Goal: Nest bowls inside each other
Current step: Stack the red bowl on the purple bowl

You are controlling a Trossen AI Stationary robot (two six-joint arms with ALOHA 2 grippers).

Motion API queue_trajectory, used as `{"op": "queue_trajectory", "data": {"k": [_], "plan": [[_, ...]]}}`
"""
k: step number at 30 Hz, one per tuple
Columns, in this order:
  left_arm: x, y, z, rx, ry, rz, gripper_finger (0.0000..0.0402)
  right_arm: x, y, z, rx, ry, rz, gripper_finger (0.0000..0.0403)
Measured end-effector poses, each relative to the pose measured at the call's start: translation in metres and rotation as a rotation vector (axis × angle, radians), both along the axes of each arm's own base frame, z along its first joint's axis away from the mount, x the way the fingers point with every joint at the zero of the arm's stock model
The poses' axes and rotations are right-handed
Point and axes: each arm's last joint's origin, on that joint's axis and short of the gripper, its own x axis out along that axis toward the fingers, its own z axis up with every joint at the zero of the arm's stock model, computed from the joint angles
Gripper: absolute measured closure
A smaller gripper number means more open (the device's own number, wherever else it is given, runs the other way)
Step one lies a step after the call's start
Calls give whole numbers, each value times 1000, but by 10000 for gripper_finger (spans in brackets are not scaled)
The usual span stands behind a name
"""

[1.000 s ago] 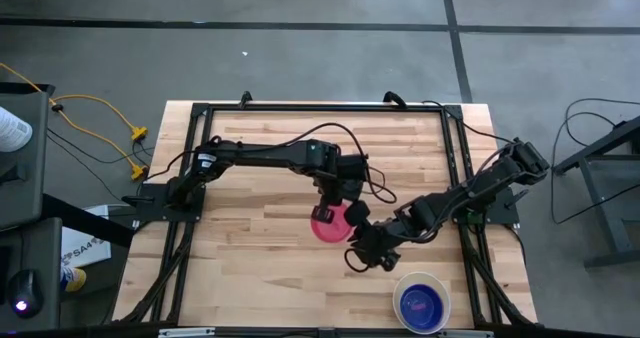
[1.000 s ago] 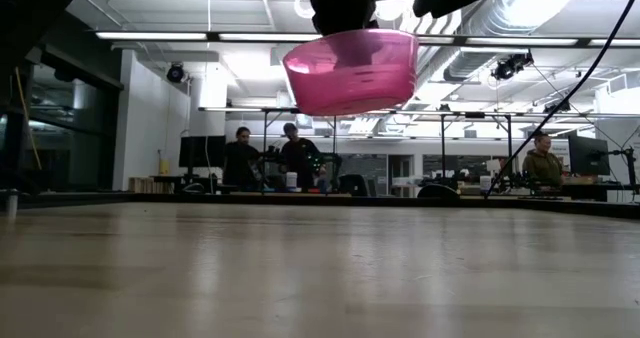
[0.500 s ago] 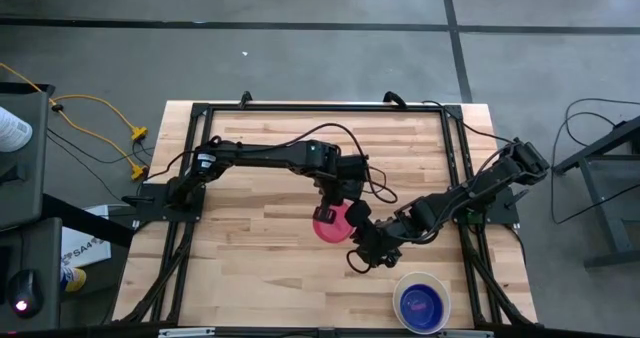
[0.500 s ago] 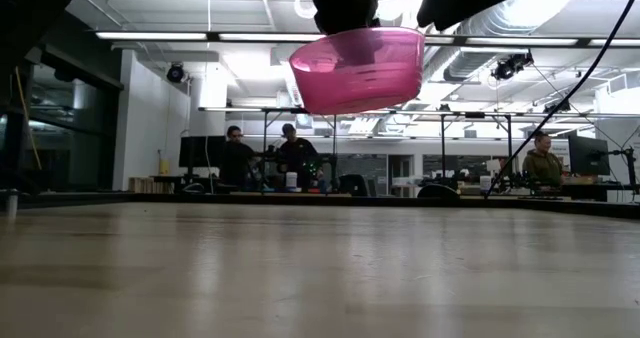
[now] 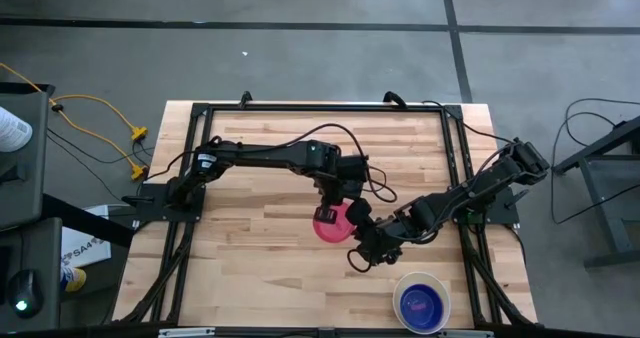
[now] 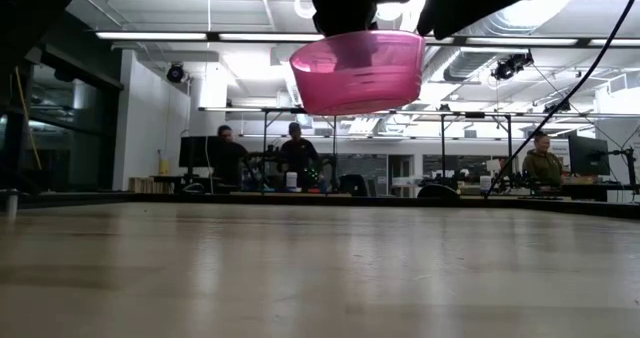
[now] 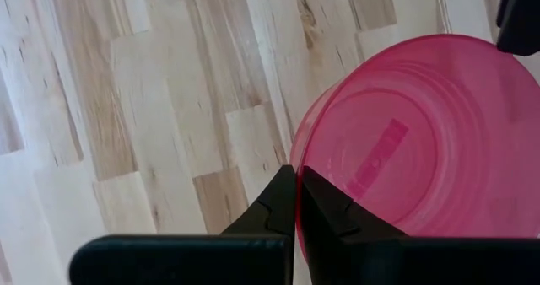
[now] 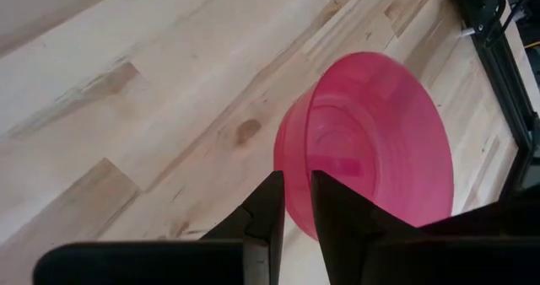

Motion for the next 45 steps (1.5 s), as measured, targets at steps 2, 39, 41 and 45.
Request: {"op": "queue_trajectory", "data": {"k": [2, 39, 41, 45], "plan": [[0, 0, 0, -4, 6, 11, 401, 0, 0, 0, -11, 4, 7, 348], [-3, 12, 1, 7, 38, 141, 401, 0, 6, 2, 45, -16, 12, 348], [-2, 14, 1, 16, 37, 160, 401, 0, 6, 2, 42, -18, 10, 348], [-2, 20, 1, 23, 37, 186, 401, 0, 6, 2, 43, -18, 12, 348]]}}
